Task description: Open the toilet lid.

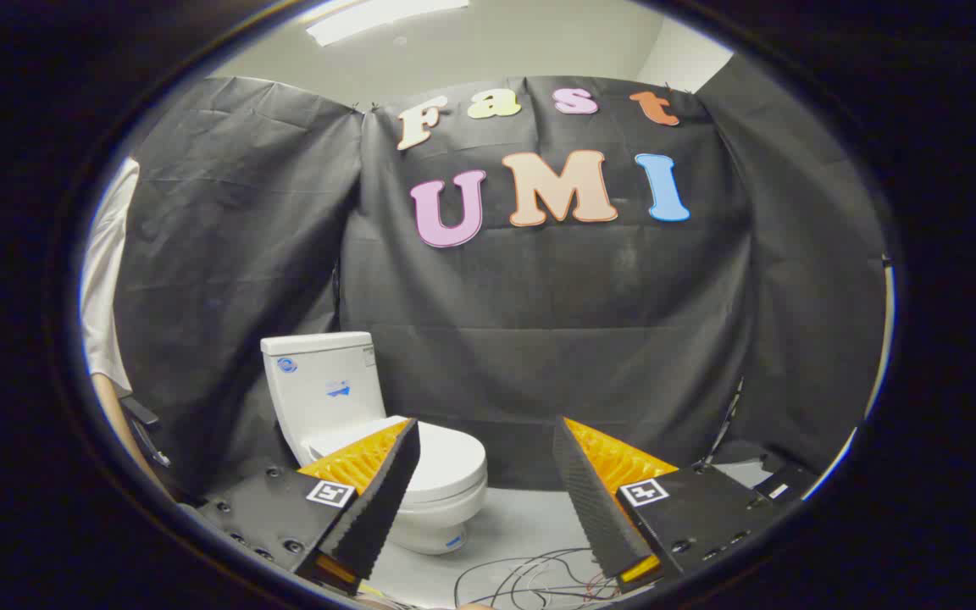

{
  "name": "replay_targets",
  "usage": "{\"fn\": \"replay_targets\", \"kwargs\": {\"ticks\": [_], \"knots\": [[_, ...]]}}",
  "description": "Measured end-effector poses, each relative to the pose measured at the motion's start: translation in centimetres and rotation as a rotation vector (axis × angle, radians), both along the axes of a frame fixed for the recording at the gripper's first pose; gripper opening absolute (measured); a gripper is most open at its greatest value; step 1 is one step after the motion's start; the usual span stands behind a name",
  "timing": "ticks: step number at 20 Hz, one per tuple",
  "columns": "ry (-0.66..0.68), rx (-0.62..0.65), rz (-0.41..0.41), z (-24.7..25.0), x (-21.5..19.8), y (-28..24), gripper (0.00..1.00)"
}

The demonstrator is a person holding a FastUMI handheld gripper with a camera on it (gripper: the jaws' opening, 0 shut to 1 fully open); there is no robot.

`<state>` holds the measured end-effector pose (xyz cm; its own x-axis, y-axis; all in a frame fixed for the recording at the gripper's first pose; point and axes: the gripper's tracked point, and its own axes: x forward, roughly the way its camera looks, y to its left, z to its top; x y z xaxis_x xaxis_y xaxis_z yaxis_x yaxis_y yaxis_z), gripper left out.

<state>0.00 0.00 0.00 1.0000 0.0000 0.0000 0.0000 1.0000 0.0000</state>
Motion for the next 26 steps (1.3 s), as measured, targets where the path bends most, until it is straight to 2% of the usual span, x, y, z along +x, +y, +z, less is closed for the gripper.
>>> {"fn": "replay_targets", "kwargs": {"ticks": [22,26], "knots": [[-0.007,-0.002,-0.005,0.1,0.1,-0.1,0.98],[0.022,-0.002,0.002,-0.5,2.2,0.2,0.97]]}}
